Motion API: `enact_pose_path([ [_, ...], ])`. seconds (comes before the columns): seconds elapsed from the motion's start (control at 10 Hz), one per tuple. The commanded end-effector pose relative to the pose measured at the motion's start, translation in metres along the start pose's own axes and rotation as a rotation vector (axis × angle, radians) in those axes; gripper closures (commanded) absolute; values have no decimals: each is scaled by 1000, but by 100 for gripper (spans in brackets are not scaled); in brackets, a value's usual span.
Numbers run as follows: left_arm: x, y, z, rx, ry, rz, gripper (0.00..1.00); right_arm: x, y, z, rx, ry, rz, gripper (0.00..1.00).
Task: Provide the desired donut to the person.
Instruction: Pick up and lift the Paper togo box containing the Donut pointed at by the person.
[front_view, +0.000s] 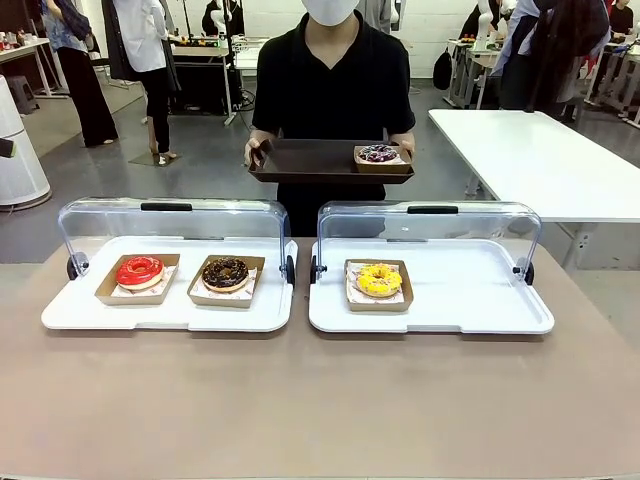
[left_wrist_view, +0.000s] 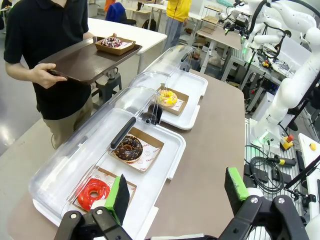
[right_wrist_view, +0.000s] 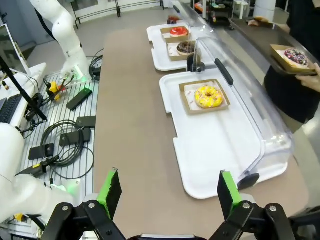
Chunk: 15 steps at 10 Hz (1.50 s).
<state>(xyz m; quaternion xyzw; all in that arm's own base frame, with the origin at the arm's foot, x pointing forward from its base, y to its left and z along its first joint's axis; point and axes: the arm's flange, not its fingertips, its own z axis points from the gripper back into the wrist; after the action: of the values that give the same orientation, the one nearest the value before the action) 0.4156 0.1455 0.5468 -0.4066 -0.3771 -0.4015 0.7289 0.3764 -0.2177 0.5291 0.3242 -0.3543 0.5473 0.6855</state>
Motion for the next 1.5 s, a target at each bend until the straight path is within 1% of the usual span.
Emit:
enact_pose_path([
  [0.0, 1, -1, 1, -6, -13, -7, 0, -2, 1, 2, 8, 3, 7, 0],
  [1.4, 1, -1, 1, -6, -13, -7, 0, -2, 1, 2, 8, 3, 7, 0],
])
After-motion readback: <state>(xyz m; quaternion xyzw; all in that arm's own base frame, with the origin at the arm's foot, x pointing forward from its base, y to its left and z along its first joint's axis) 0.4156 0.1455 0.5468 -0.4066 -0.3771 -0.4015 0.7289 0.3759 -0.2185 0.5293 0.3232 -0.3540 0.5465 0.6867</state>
